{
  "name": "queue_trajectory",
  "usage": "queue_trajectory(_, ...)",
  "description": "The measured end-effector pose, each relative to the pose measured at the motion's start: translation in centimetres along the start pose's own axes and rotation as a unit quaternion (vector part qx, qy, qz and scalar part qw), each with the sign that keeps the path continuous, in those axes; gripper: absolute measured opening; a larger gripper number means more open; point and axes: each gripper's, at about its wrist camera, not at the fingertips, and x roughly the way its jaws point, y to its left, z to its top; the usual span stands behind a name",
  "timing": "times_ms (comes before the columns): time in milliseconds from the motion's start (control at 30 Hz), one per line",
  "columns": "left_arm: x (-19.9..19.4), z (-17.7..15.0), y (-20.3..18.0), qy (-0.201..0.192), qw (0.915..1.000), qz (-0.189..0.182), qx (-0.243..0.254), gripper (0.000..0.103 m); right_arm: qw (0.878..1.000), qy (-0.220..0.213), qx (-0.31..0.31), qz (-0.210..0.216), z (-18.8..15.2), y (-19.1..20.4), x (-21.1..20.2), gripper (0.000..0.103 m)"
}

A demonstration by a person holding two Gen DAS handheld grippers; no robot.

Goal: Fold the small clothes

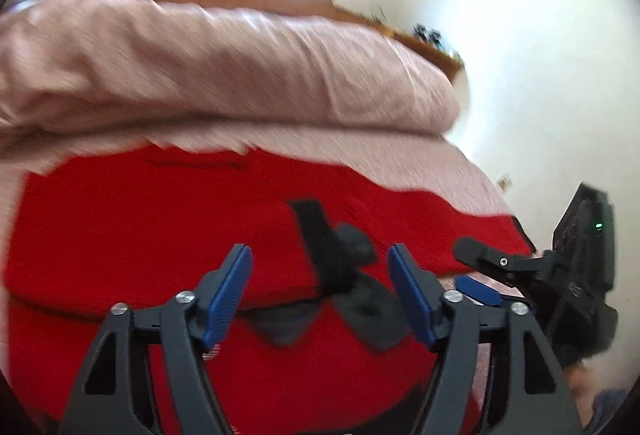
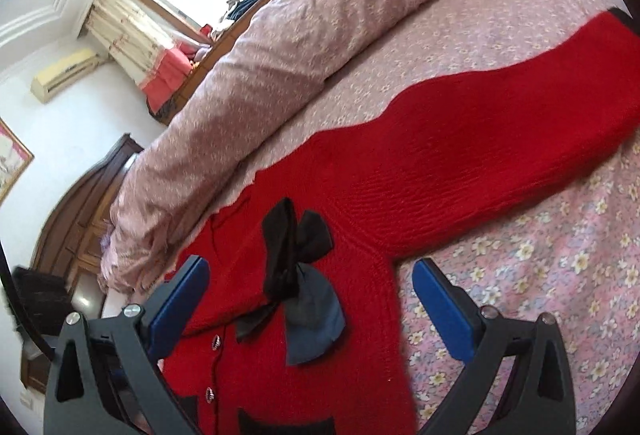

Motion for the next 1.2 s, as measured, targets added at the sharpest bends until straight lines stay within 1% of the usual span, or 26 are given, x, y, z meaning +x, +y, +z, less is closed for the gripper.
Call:
queue_trajectory(67,-1.9,0.3,2.2,-0.025,0.9992,0.032,0.003,0.071,1.000,0.008,-0.002,0.002,0.0,0.5,0.6,0.103)
queue_trajectory(133,-3.0,0.5,4.9,-0.042,0.9963,0.074,0.010,0.074,1.000,0.018,0.002,0.016,0.0,0.9,1.1,0.103)
queue_trajectory(167,-2.9,0.6,6.6,-0.044,0.9918,0.119,0.012,0.074,0.999,0.020,0.001,0.025,0.0,1.1,1.3,0.103)
queue_trajectory(200,-2.6,0.8,7.8,-0.043,0.9868,0.156,0.014,0.074,0.999,0.021,-0.004,0.032,0.1,1.6,1.7,0.103)
queue_trajectory(267,-1.8,0.8,10.5,-0.045,0.9728,0.227,0.012,0.074,0.999,0.023,-0.013,0.036,-0.1,2.2,2.2,0.103)
queue_trajectory(300,-1.2,0.7,11.9,-0.045,0.9664,0.253,0.008,0.074,0.999,0.028,-0.017,0.038,-0.1,2.6,2.7,0.103)
queue_trajectory(333,-0.6,0.3,13.3,-0.041,0.9617,0.271,0.002,0.074,0.998,0.036,-0.022,0.041,-0.2,3.2,3.4,0.103)
queue_trajectory(367,0.3,-0.4,14.5,-0.032,0.9592,0.281,-0.004,0.074,0.998,0.044,-0.027,0.043,-0.3,3.6,4.1,0.103)
queue_trajectory(400,1.0,-1.0,15.4,-0.016,0.9596,0.280,-0.017,0.074,0.997,0.052,-0.033,0.043,-0.5,4.0,4.9,0.103)
queue_trajectory(433,1.8,-1.5,16.6,0.013,0.9630,0.266,-0.043,0.074,0.997,0.060,-0.044,0.035,-0.7,4.4,5.8,0.102)
queue_trajectory(467,2.3,-1.8,17.8,0.038,0.9665,0.243,-0.074,0.074,0.996,0.067,-0.054,0.026,-1.0,4.6,6.6,0.101)
queue_trajectory(500,2.0,-1.8,19.0,0.035,0.9686,0.223,-0.104,0.074,0.995,0.078,-0.065,0.017,-1.2,4.8,7.4,0.095)
queue_trajectory(533,1.6,-1.8,19.4,0.025,0.9699,0.214,-0.114,0.074,0.993,0.090,-0.073,0.008,-1.5,4.8,8.2,0.086)
queue_trajectory(567,1.1,-2.0,19.7,0.014,0.9718,0.200,-0.124,0.074,0.992,0.097,-0.076,0.003,-1.8,4.7,8.9,0.084)
queue_trajectory(600,0.9,-2.2,19.7,0.011,0.9725,0.195,-0.127,0.074,0.991,0.105,-0.078,0.001,-2.0,4.6,9.5,0.084)
queue_trajectory(667,0.6,-2.4,19.7,0.008,0.9734,0.188,-0.131,0.074,0.992,0.097,-0.086,-0.001,-2.0,4.5,9.7,0.078)
queue_trajectory(700,0.6,-2.5,19.7,0.009,0.9733,0.188,-0.132,0.074,0.992,0.091,-0.088,-0.005,-1.9,4.6,9.6,0.065)
queue_trajectory(733,0.5,-2.5,19.7,0.010,0.9731,0.189,-0.131,0.074,0.992,0.087,-0.088,-0.008,-1.9,4.5,9.5,0.032)
queue_trajectory(767,0.4,-2.8,19.4,0.010,0.9730,0.191,-0.129,0.074,0.992,0.083,-0.089,-0.015,-1.9,4.6,9.4,0.013)
queue_trajectory(800,0.5,-2.8,19.2,0.011,0.9728,0.193,-0.127,0.074,0.992,0.080,-0.090,-0.030,-1.8,4.5,9.2,0.011)
queue_trajectory(900,1.0,-2.7,19.2,0.014,0.9726,0.196,-0.124,0.074,0.993,0.083,-0.082,-0.020,-1.7,4.6,8.7,0.011)
queue_trajectory(1033,1.4,-2.4,19.2,0.016,0.9724,0.198,-0.122,0.074,0.992,0.088,-0.089,-0.029,-1.7,4.7,8.2,0.011)
queue_trajectory(1133,1.8,-2.2,19.3,0.020,0.9720,0.202,-0.117,0.074,0.989,0.119,-0.074,-0.054,-2.2,3.7,9.2,0.015)
queue_trajectory(1167,1.9,-2.2,19.3,0.021,0.9720,0.203,-0.116,0.074,0.990,0.119,-0.063,-0.050,-2.2,3.3,9.3,0.015)
queue_trajectory(1200,2.1,-2.1,19.3,0.023,0.9717,0.206,-0.114,0.074,0.991,0.116,-0.051,-0.042,-2.1,3.0,9.1,0.018)
